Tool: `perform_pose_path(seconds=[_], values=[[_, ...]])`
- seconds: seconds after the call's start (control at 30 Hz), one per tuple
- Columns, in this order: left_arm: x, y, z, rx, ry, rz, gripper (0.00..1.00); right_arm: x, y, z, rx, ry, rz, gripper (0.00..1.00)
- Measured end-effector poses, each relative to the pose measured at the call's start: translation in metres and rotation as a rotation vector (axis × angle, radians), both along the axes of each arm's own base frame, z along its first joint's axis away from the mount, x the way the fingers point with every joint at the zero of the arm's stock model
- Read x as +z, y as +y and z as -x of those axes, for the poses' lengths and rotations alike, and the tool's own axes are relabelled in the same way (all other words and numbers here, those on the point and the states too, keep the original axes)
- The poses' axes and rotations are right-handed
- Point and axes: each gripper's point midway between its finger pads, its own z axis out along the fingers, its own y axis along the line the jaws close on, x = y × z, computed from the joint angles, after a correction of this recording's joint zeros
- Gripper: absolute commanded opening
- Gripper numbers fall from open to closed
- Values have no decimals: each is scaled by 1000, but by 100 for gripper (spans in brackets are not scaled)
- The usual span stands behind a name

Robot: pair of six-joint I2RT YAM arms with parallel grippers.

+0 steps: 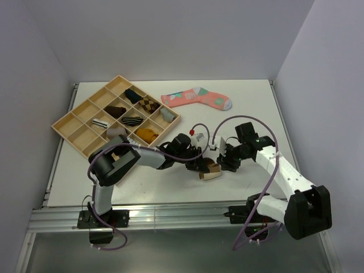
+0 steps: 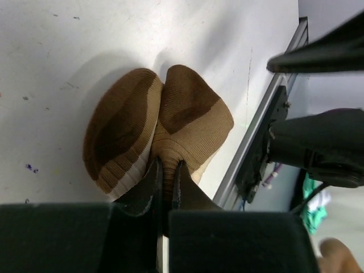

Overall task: Roll the socks
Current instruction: Roll the sock at the center of the board.

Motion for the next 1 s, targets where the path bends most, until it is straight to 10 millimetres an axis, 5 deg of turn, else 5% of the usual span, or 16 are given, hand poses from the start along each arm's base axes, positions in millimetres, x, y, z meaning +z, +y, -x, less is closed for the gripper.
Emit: perform_pose_path(seconds=[0.37,0.87,1.0], values=[[-4,6,-6,-81,185,-33,0,-19,21,26,235,-59,10,58],[-6,11,-3,-119,241,-50,0,-44,35,25,327,-64,110,56],[-5,11,-3,-123,250,-49,0,-50,36,23,325,-48,127,48]])
